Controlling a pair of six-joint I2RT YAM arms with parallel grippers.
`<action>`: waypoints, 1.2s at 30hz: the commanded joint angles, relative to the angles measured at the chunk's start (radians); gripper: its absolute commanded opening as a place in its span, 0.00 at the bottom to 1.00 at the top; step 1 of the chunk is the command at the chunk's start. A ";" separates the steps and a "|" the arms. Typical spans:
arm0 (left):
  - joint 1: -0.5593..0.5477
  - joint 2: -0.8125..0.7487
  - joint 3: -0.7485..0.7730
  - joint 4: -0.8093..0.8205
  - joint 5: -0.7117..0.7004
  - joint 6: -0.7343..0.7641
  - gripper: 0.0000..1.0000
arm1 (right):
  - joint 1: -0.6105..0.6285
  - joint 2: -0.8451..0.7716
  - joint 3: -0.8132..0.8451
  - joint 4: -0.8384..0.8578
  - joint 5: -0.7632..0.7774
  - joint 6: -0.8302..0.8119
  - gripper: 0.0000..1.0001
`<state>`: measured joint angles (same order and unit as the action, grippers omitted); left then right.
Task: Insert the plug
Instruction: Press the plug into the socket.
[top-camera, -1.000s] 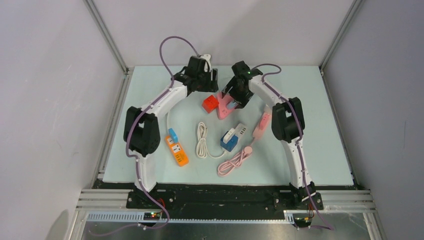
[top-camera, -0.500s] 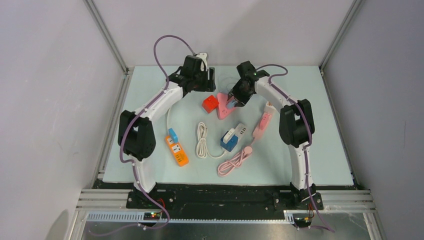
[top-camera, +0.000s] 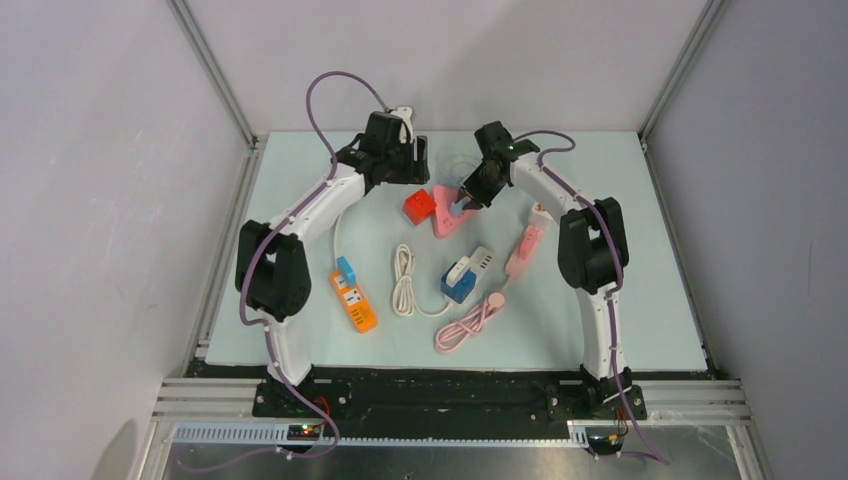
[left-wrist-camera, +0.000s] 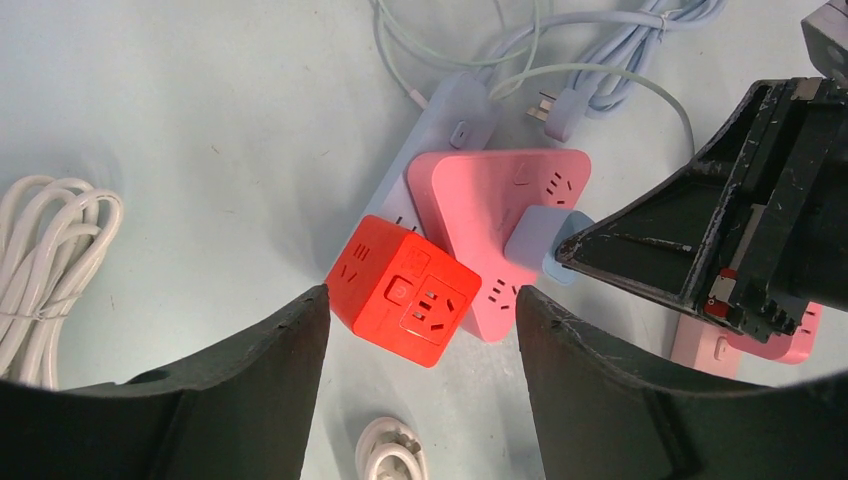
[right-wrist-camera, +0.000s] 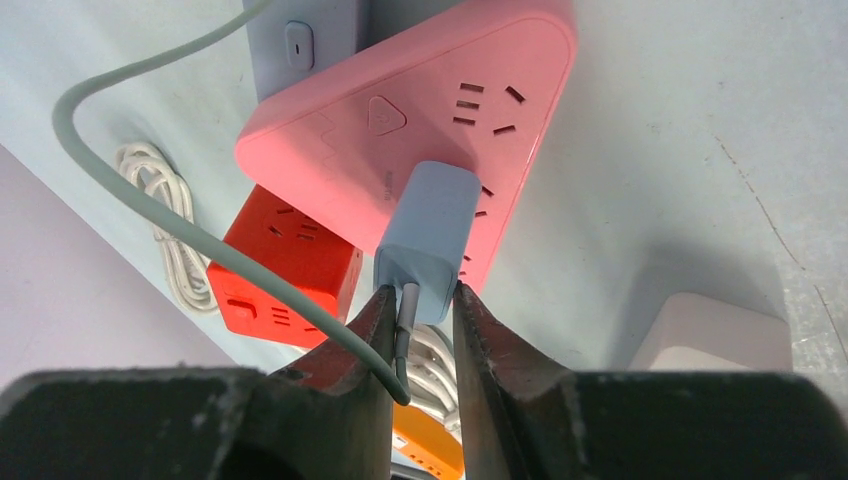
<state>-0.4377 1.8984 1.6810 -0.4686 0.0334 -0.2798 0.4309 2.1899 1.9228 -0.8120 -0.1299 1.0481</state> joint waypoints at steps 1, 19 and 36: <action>0.011 -0.013 -0.019 0.015 0.006 0.014 0.72 | 0.015 0.062 -0.072 0.031 -0.013 0.016 0.00; 0.028 -0.007 -0.054 0.018 0.002 0.024 0.72 | 0.062 0.139 -0.177 0.051 0.113 0.089 0.00; 0.050 -0.034 -0.065 0.019 -0.006 0.021 0.74 | 0.076 0.146 0.043 -0.010 0.155 0.083 0.55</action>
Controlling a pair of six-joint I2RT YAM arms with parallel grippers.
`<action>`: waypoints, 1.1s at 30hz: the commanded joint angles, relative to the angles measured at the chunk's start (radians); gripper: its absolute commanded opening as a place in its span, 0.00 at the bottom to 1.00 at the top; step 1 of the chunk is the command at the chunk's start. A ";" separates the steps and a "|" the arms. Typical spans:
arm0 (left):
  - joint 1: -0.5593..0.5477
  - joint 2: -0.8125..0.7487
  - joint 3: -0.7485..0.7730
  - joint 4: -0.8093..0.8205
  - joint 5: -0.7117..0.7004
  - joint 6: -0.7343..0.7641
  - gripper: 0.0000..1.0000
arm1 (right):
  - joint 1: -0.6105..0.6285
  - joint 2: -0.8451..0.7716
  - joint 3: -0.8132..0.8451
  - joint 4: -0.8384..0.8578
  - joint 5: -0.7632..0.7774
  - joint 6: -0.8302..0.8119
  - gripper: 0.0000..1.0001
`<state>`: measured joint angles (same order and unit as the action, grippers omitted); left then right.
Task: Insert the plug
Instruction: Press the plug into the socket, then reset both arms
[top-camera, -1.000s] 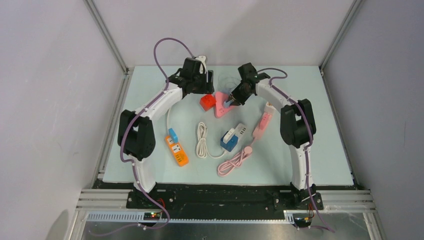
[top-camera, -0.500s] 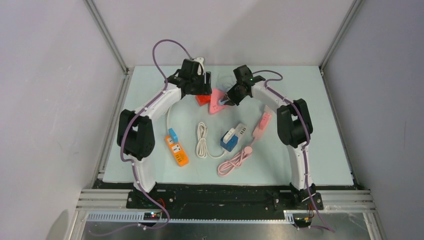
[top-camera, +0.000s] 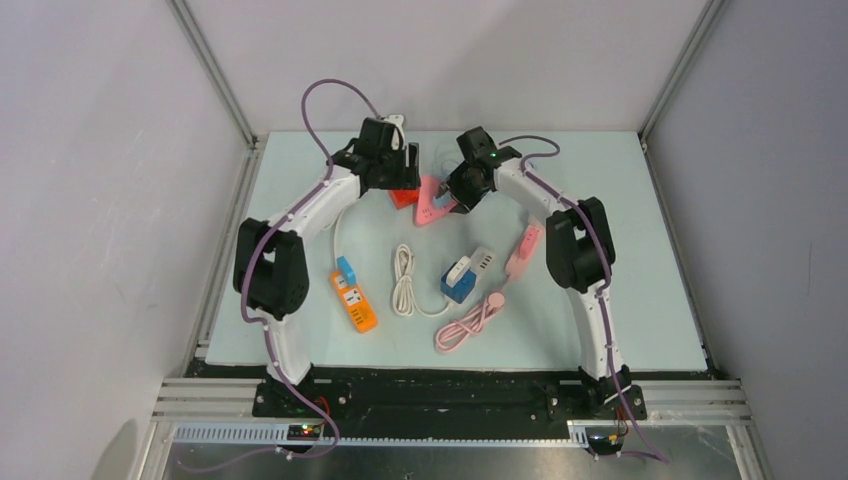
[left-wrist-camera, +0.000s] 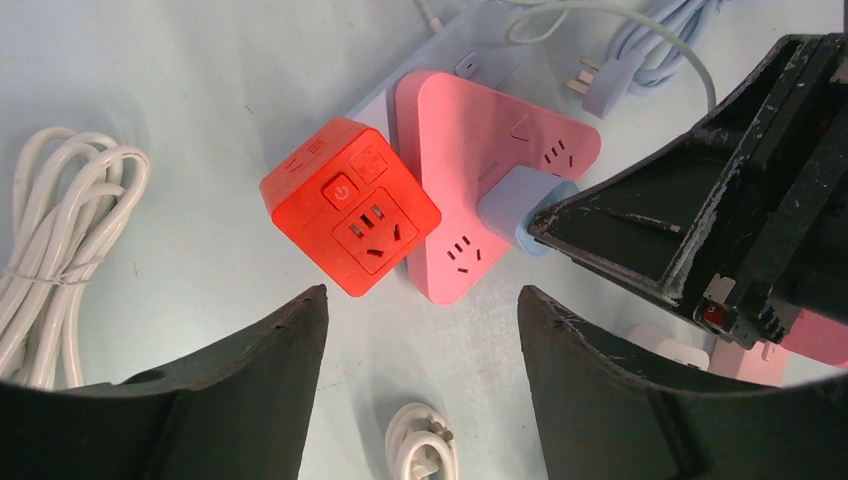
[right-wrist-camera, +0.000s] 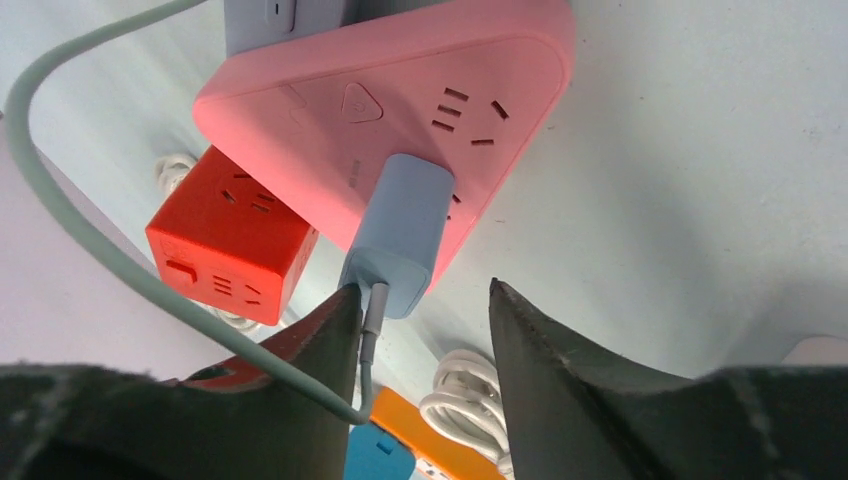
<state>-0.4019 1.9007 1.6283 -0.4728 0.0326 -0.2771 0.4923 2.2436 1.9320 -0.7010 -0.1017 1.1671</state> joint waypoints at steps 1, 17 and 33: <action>0.016 -0.041 -0.015 0.025 -0.007 0.018 0.74 | 0.014 0.086 0.065 -0.126 0.129 -0.035 0.58; 0.026 -0.195 -0.108 0.021 -0.065 -0.013 0.76 | 0.029 -0.164 -0.057 -0.048 0.139 -0.072 0.99; 0.057 -0.476 -0.252 -0.160 -0.269 -0.259 1.00 | 0.007 -0.637 -0.378 0.005 0.166 -0.241 0.99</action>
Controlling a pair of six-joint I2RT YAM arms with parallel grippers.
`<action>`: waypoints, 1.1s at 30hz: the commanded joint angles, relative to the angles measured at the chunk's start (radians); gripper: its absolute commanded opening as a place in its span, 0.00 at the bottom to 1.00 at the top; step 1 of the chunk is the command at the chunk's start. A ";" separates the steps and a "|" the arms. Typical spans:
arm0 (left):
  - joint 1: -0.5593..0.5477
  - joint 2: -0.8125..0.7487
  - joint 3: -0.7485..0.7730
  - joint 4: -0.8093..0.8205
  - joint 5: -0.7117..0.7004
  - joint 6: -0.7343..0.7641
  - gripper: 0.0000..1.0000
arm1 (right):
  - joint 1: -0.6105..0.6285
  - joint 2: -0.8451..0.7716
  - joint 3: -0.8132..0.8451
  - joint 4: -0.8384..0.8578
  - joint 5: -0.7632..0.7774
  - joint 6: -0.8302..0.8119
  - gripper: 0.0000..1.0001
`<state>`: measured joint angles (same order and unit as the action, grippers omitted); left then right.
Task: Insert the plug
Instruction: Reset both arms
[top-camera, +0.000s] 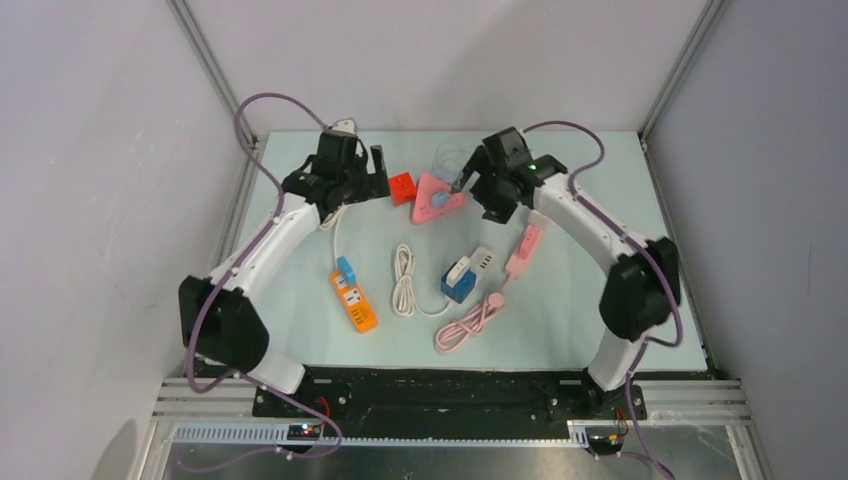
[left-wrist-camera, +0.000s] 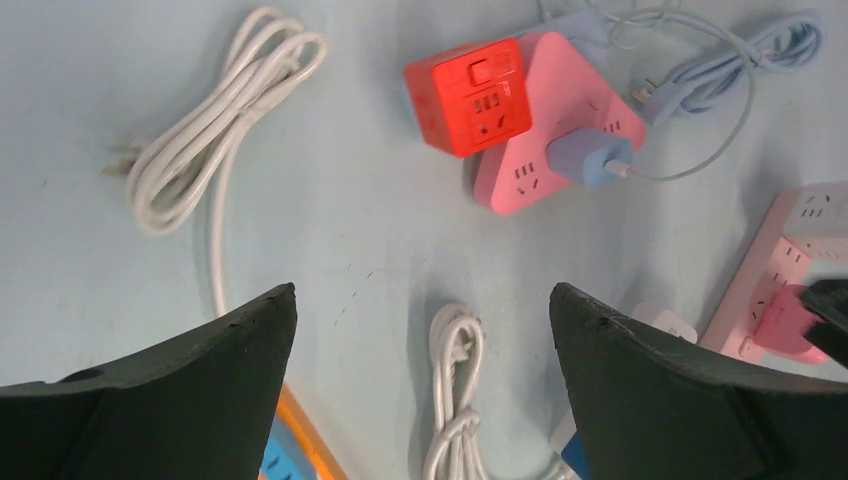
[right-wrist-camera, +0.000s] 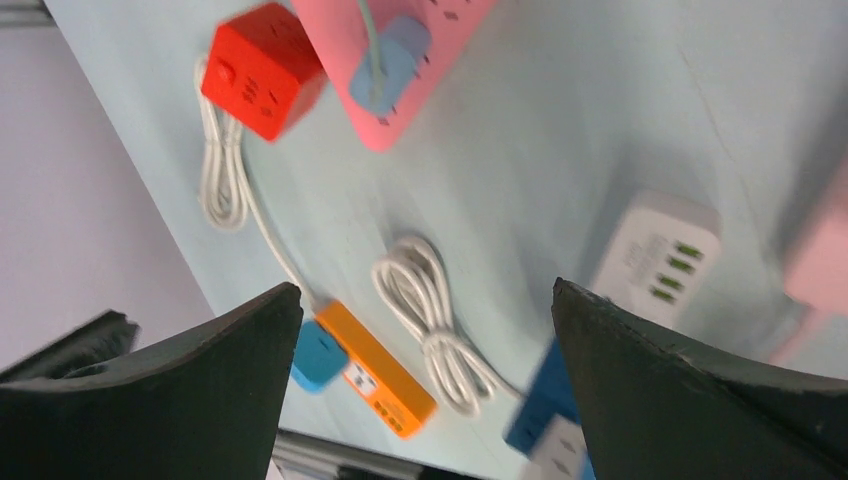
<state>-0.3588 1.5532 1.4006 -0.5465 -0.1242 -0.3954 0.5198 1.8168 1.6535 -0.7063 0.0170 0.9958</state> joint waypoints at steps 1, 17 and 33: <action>0.026 -0.169 -0.039 -0.097 -0.069 -0.134 1.00 | -0.030 -0.249 -0.163 0.013 0.060 -0.076 0.99; 0.059 -0.972 -0.397 -0.149 -0.015 -0.051 1.00 | -0.307 -1.131 -0.400 -0.218 0.380 -0.345 1.00; 0.059 -1.380 -0.441 -0.265 -0.094 -0.072 1.00 | -0.308 -1.379 -0.400 -0.311 0.633 -0.329 1.00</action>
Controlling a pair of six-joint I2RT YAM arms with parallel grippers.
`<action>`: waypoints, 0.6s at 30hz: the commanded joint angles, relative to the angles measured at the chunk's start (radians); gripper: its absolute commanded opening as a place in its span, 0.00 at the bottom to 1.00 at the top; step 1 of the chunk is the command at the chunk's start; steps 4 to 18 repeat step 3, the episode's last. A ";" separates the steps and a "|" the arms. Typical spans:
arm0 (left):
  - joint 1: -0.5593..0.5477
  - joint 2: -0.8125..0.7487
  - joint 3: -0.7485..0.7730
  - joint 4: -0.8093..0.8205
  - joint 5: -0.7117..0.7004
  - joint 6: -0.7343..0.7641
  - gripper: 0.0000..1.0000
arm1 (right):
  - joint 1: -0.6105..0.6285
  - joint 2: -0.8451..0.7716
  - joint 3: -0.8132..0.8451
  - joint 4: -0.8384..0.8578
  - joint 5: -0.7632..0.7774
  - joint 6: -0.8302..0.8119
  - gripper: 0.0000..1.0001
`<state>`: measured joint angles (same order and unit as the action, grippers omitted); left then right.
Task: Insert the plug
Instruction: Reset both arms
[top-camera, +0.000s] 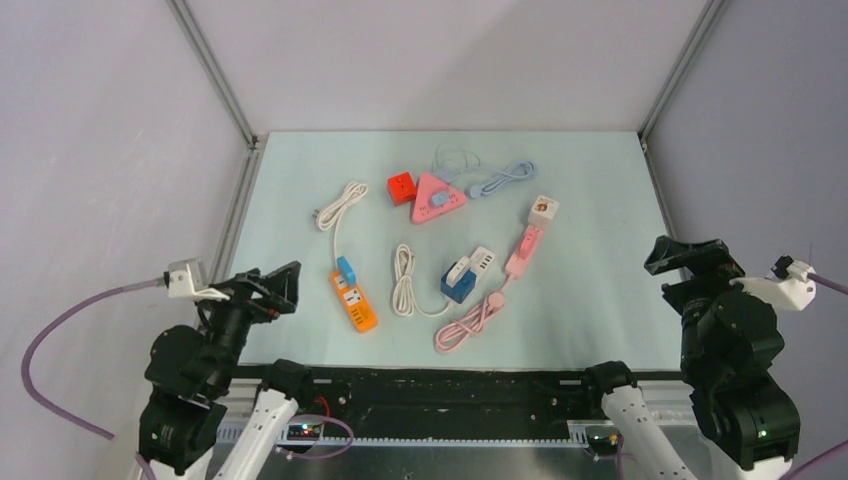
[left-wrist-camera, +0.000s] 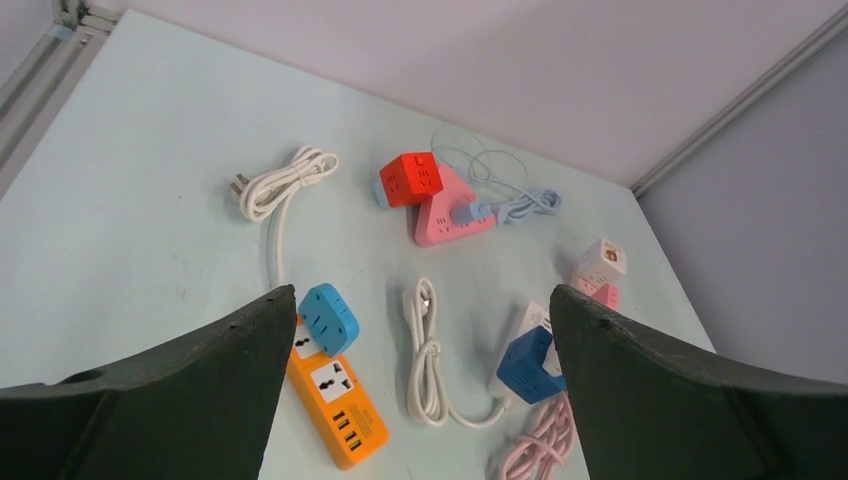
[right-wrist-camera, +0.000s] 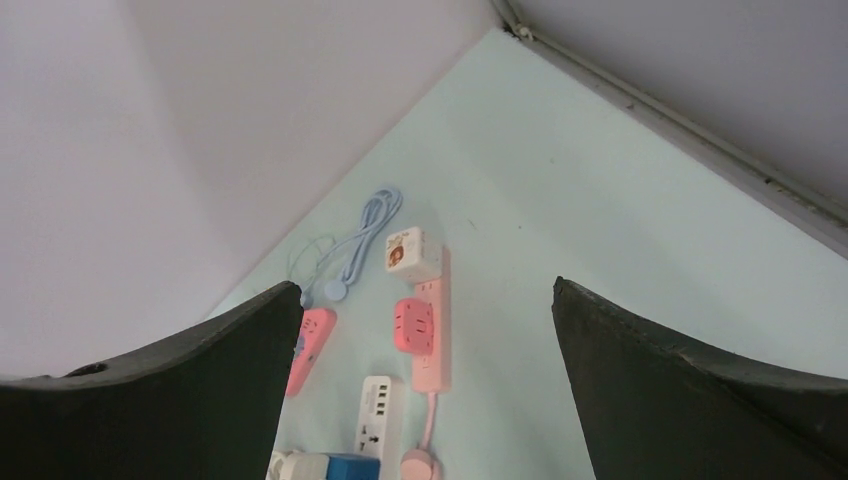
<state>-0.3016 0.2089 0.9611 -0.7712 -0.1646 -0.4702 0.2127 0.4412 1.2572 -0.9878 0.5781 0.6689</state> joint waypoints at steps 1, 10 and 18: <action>0.002 -0.041 -0.001 -0.051 -0.062 0.000 1.00 | -0.001 -0.002 -0.004 -0.032 0.068 -0.003 0.99; 0.002 -0.052 0.000 -0.061 -0.073 -0.002 1.00 | -0.001 0.001 -0.004 -0.029 0.051 -0.003 1.00; 0.002 -0.052 0.000 -0.061 -0.073 -0.002 1.00 | -0.001 0.001 -0.004 -0.029 0.051 -0.003 1.00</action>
